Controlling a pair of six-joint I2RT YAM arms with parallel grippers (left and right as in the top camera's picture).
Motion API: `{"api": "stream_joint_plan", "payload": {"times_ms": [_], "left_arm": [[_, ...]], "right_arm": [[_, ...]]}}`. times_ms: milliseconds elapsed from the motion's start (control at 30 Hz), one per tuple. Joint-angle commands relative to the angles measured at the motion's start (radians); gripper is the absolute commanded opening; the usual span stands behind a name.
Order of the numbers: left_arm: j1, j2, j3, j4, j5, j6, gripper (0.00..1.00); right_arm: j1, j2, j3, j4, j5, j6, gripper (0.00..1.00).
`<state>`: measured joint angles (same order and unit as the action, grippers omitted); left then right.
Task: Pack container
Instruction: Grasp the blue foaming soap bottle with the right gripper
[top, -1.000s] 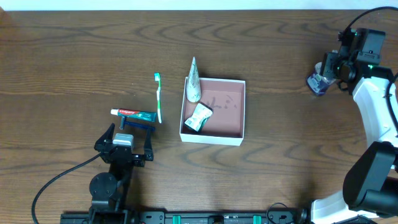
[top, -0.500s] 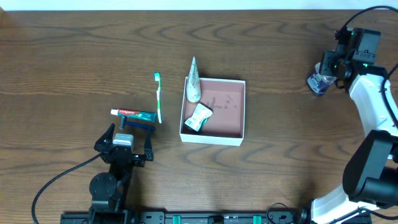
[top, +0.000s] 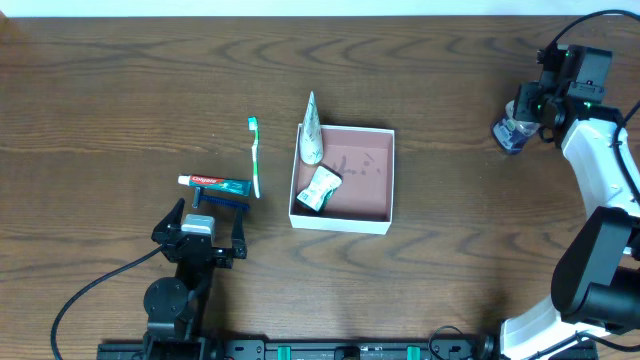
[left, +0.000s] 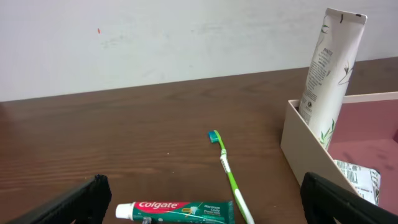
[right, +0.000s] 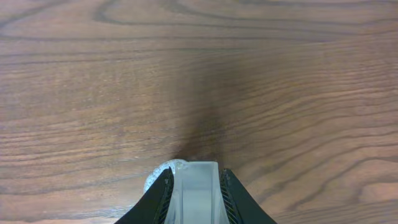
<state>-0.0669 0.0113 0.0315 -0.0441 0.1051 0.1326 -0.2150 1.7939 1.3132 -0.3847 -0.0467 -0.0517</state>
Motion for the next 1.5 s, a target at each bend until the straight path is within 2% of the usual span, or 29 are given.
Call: {"api": "stream_joint_plan", "payload": {"times_ms": [0,200,333,533,733,1267,1467], "left_arm": [[0.005,-0.001,-0.027,-0.017,0.011,0.013,0.98],[0.005,-0.001,-0.027,-0.017,0.011,0.013,0.98],[0.005,-0.001,-0.027,-0.017,0.011,0.013,0.98],[0.005,-0.001,-0.027,-0.017,0.011,0.013,0.98],[0.005,-0.001,-0.027,-0.017,0.011,0.013,0.98],[0.005,-0.001,-0.027,-0.017,0.011,0.013,0.98],[0.005,-0.001,-0.027,-0.017,0.011,0.013,0.98]], "right_arm": [[-0.006,-0.045,0.016,-0.005,-0.045,0.028,0.2],[-0.002,-0.161,0.016,-0.036,-0.071,0.103,0.17],[0.01,-0.246,0.016,-0.067,-0.125,0.175,0.18],[0.056,-0.37,0.016,-0.111,-0.256,0.362,0.19],[0.175,-0.422,0.016,-0.172,-0.136,0.575,0.21],[0.619,-0.412,0.016,-0.204,0.334,0.849,0.2],[0.705,-0.366,0.016,-0.224,0.389,0.959,0.19]]}}
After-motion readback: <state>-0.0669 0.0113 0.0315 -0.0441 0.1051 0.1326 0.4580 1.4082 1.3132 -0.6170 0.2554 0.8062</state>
